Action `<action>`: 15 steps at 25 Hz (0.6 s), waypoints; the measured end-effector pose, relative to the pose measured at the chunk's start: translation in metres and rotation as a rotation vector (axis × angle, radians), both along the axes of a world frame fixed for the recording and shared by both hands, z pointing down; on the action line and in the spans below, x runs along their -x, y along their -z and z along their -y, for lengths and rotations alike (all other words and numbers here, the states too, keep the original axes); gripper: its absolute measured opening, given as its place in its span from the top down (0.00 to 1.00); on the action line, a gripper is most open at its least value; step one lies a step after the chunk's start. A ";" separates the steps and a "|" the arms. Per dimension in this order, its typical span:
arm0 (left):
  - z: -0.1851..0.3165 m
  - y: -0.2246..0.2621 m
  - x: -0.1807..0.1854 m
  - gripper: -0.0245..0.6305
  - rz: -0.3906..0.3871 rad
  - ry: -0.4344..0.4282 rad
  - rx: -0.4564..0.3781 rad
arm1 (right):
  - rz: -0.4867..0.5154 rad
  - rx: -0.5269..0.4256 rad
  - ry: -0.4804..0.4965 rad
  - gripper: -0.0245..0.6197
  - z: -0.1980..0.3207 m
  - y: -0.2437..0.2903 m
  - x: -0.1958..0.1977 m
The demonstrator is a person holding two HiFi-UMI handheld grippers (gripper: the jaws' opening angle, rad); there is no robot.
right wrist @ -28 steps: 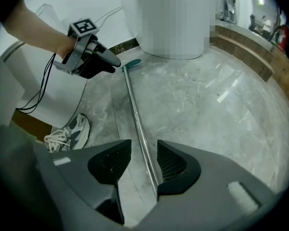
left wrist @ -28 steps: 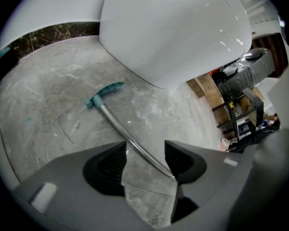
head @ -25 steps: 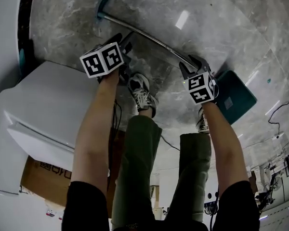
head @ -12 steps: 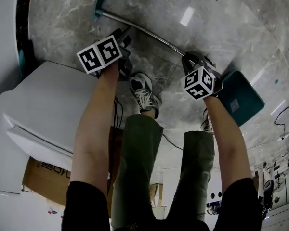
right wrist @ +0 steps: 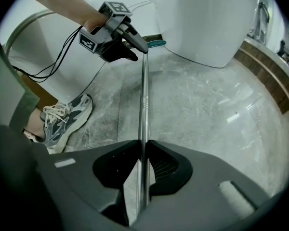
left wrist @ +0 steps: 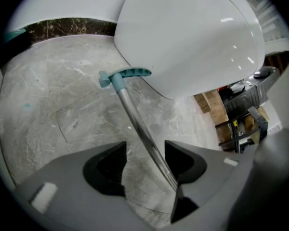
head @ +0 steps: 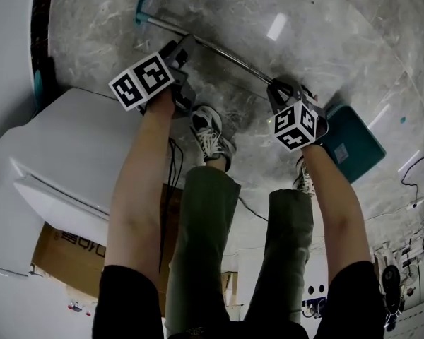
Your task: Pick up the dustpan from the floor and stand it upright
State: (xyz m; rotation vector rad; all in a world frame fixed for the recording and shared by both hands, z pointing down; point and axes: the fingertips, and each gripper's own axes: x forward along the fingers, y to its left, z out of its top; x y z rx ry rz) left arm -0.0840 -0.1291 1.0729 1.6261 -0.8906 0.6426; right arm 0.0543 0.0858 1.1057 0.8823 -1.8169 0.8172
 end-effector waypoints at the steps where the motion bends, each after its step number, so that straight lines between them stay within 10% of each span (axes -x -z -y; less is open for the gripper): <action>1: 0.003 0.005 -0.002 0.55 -0.008 0.009 -0.006 | 0.004 -0.005 0.001 0.84 0.000 0.005 0.000; 15: 0.007 0.121 -0.036 0.77 -0.199 0.099 -0.105 | 0.061 -0.039 0.023 0.84 -0.008 0.068 -0.002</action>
